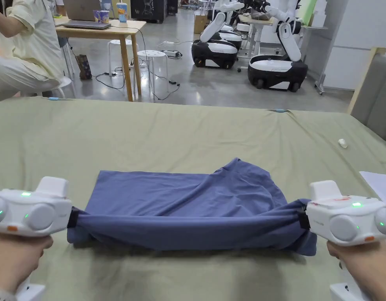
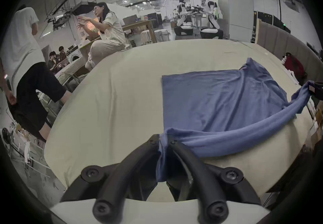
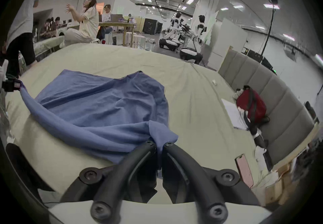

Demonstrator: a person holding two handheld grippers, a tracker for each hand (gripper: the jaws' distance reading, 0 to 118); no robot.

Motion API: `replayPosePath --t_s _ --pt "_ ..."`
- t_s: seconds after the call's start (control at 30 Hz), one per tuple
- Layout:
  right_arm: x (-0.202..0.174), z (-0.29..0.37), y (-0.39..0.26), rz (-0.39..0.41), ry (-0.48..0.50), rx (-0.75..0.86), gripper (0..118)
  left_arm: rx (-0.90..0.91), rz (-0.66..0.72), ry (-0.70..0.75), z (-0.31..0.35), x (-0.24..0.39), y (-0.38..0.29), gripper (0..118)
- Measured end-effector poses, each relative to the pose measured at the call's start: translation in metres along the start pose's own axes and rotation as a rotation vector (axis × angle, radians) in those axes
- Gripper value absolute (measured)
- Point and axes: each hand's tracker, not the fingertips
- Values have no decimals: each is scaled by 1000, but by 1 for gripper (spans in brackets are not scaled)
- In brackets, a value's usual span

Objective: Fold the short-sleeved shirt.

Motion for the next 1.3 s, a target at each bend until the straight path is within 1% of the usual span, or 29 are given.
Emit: replayPosePath --t_s 0.07,0.17,0.23,0.27,0.33,0.4,0.43,0.47,0.5,0.53,0.57,0.6,0.67,0.73,0.77,0.8,0.83,0.87,0.9,0.93,0.97,1.0,1.07,1.13,1.17,1.23,1.3 --pt "-5 -15 13 16 -22 -26 4 -51 -4 4 -25 3 14 4" --pt "-10 -44 25 15 -33 -46 4 -117 3 27 -58 7 27 4" --pt "-14 -66 25 52 -64 -73 4 -141 0 24 -75 10 31 4" --pt "-17 -75 24 75 -81 -90 4 -175 26 16 -81 12 31 4" --pt "-20 -96 19 89 -67 -111 4 -181 27 18 -87 14 32 4" --pt "-19 -100 13 87 -62 -117 4 -177 23 15 -86 16 31 5" --pt "-19 -95 11 76 -47 -107 7 -160 34 15 -82 15 29 7" --pt "-18 -89 9 55 -21 -103 22 -124 52 26 -77 15 28 20" --pt "-18 -83 8 34 -7 -104 46 -95 62 50 -69 16 26 38" --pt "-20 -74 7 13 8 -87 71 -54 73 83 -59 17 23 60" --pt "-22 -66 6 -7 17 -59 88 -8 89 101 -49 21 19 83" --pt "-28 -57 6 -6 31 -21 90 49 105 109 -36 27 14 92" --pt "-39 -30 4 -30 22 59 90 149 95 92 -8 41 5 93" --pt "-55 -6 -1 -67 69 125 94 244 85 73 21 58 -8 93" --pt "-61 4 -6 -82 84 145 98 297 77 46 35 66 -17 93" --pt "-68 16 -12 -88 96 169 99 332 68 3 40 68 -27 93" --pt "-75 26 -19 -96 95 188 98 349 73 -9 50 75 -36 92" --pt "-86 47 -24 -107 99 216 89 386 63 -41 61 81 -48 87" --pt "-90 57 -31 -116 116 236 74 408 51 -52 71 86 -59 76" --pt "-95 66 -39 -138 129 256 48 396 54 -35 80 90 -70 52" --pt "-99 72 -46 -145 121 259 12 396 47 -24 85 95 -80 9" --pt "-105 67 -50 -138 103 265 0 394 39 -5 88 100 -88 0" --pt "-114 74 -58 -136 64 292 0 369 19 29 90 106 -101 0" --pt "-117 76 -61 -154 110 272 0 323 20 -70 90 102 -109 0" --pt "-119 77 -62 -155 116 269 0 306 37 -80 91 99 -112 0" --pt "-122 80 -64 -139 112 269 0 322 32 -24 90 96 -120 0" --pt "-120 73 -69 -131 110 261 0 285 68 -45 85 83 -125 0"
